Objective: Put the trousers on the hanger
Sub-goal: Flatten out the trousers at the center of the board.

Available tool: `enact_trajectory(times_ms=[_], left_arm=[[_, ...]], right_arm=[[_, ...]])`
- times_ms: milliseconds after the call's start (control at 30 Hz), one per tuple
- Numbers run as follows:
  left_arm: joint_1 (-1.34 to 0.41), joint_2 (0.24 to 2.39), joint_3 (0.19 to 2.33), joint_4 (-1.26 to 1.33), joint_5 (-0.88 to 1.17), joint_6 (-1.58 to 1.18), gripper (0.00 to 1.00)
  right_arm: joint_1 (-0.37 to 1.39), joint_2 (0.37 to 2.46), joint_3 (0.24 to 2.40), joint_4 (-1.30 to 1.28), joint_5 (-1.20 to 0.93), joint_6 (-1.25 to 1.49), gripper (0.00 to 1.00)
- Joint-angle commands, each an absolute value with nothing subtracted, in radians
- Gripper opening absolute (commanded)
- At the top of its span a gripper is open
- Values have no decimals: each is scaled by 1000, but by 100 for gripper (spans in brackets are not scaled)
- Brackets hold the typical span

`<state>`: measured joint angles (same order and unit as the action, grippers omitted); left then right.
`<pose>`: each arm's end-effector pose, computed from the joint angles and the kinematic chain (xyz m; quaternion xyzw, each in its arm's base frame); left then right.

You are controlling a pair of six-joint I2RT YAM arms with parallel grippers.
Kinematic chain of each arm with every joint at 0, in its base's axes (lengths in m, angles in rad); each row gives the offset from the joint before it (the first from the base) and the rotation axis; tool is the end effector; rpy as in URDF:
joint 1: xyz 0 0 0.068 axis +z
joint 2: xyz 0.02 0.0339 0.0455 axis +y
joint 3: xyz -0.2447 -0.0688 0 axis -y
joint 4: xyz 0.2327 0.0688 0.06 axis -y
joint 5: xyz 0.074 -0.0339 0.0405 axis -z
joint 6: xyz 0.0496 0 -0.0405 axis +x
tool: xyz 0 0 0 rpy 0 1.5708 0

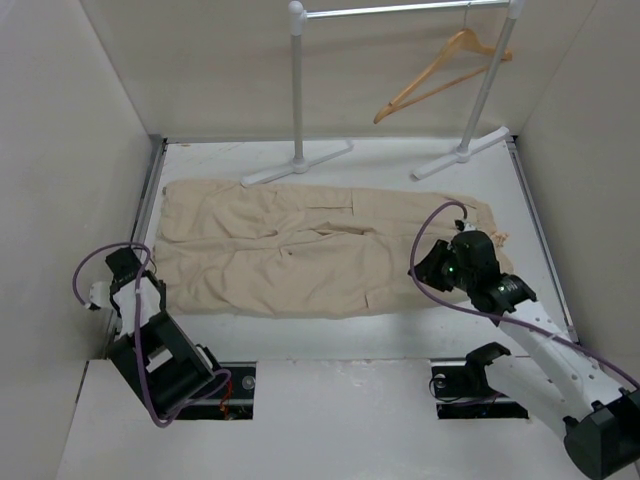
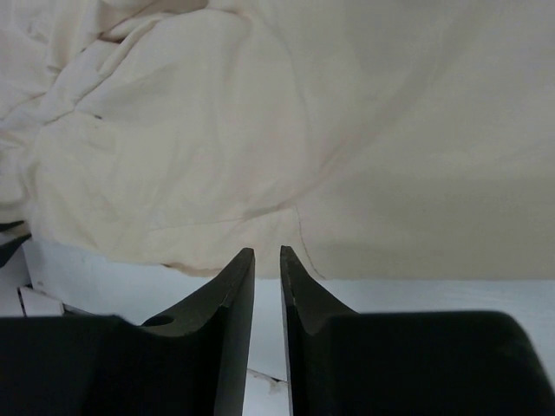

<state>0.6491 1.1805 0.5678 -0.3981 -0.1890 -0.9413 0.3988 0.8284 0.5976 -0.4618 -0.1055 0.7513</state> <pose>0.1672 0.1386 0.1511 -0.7014 0.6513 0.0497 0.2854 0.1728 0.0785 0.2202 0.1364 0.8938 0.2709 0.3303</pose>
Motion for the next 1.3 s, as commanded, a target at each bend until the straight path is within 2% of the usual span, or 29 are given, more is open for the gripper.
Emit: enact_trajectory(times_ms=[0, 200, 400, 733, 1100, 1167, 1267], left_arm=[[648, 1151, 612, -425, -221, -969, 27], [596, 993, 699, -563, -328, -963, 34], [571, 1012, 689, -672, -367, -957, 39], [579, 1077, 575, -551, -252, -997, 40], [636, 1144, 492, -344, -249, -1017, 38], [631, 1181, 506, -312, -245, -1017, 32], [617, 1200, 546, -307, -241, -999, 11]], right_arm=[[363, 789, 598, -474, -98, 753, 26], [341, 762, 609, -482, -107, 756, 46], [344, 764, 604, -480, -109, 761, 60], [334, 726, 626, -520, -117, 746, 64], [317, 729, 620, -543, -112, 750, 65], [294, 730, 617, -546, -98, 761, 64], [205, 712, 607, -572, -43, 813, 60]])
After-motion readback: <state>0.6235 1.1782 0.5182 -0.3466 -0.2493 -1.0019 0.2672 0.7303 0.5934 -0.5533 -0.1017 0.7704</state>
